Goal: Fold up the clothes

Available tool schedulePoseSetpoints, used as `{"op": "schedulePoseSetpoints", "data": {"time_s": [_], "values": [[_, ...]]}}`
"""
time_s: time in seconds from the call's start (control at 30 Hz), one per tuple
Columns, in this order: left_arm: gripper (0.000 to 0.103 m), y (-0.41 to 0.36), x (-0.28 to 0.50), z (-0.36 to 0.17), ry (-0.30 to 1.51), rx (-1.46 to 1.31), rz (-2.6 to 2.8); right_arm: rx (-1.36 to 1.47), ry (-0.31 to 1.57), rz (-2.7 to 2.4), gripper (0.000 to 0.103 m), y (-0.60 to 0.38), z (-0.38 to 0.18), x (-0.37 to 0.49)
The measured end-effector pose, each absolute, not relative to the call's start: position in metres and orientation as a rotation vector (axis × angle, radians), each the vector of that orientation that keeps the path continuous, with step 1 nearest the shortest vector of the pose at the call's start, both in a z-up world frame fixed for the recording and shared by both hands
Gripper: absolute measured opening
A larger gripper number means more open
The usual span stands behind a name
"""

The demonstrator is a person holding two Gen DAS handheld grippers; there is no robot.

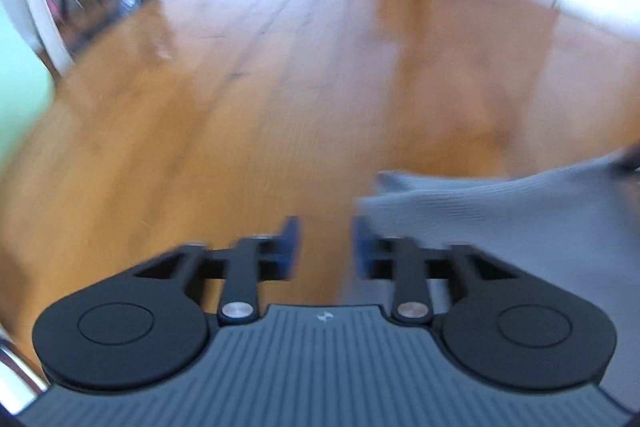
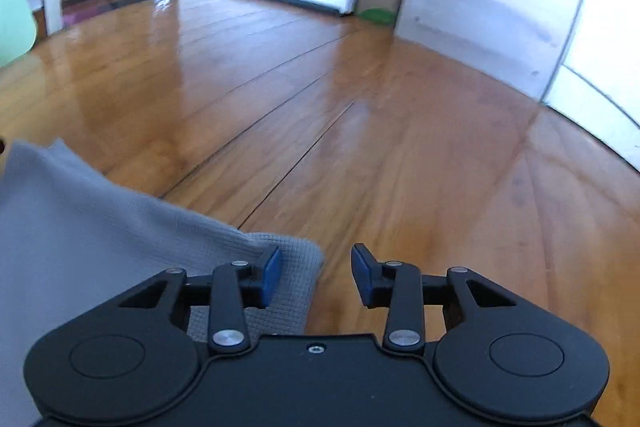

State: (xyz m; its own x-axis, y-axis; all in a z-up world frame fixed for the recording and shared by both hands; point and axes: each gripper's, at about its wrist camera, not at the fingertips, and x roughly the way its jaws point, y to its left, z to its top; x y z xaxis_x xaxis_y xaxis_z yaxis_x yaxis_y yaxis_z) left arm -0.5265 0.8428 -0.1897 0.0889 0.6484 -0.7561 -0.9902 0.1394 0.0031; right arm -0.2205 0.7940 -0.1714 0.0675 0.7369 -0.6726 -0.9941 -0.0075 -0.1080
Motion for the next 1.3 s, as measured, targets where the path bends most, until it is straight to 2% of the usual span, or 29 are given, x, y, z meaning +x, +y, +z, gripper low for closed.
{"op": "schedulePoseSetpoints", "data": {"time_s": [0.03, 0.07, 0.2, 0.3, 0.4, 0.47, 0.57, 0.7, 0.73, 0.9, 1.17, 1.3], "values": [[0.055, 0.830, -0.529, -0.184, 0.655, -0.651, 1.292, -0.638, 0.519, 1.486, 0.045, 0.787, -0.163, -0.220], [0.055, 0.817, -0.530, -0.178, 0.607, -0.691, 1.247, -0.627, 0.557, 1.518, 0.047, 0.778, -0.157, -0.221], [0.055, 0.772, -0.508, -0.189, 0.719, -0.684, 1.087, -0.631, 0.702, 1.651, 0.048, 0.743, -0.142, -0.234], [0.058, 0.733, -0.481, -0.203, 0.913, -0.525, 1.043, -0.701, 0.799, 1.711, 0.049, 0.707, -0.151, -0.252], [0.058, 0.689, -0.466, -0.217, 1.121, -0.345, 1.022, -0.911, 0.785, 1.710, 0.049, 0.669, -0.174, -0.288], [0.070, 0.666, -0.476, -0.215, 1.120, -0.287, 1.043, -0.982, 0.669, 1.737, 0.052, 0.638, -0.177, -0.309], [0.071, 0.648, -0.506, -0.208, 1.097, -0.323, 1.088, -1.005, 0.570, 1.670, 0.057, 0.600, -0.174, -0.327], [0.072, 0.626, -0.540, -0.207, 1.075, -0.467, 1.118, -0.947, 0.558, 1.577, 0.061, 0.550, -0.171, -0.330], [0.073, 0.622, -0.542, -0.207, 1.101, -0.474, 1.123, -0.928, 0.546, 1.564, 0.066, 0.536, -0.170, -0.328], [0.076, 0.586, -0.564, -0.207, 1.171, -0.525, 1.133, -0.886, 0.717, 1.517, 0.070, 0.482, -0.167, -0.324], [0.079, 0.573, -0.561, -0.191, 1.158, -0.553, 1.077, -0.869, 1.053, 1.417, 0.072, 0.434, -0.165, -0.276], [0.079, 0.568, -0.553, -0.195, 1.182, -0.532, 1.053, -0.875, 1.077, 1.434, 0.073, 0.422, -0.162, -0.262]]}}
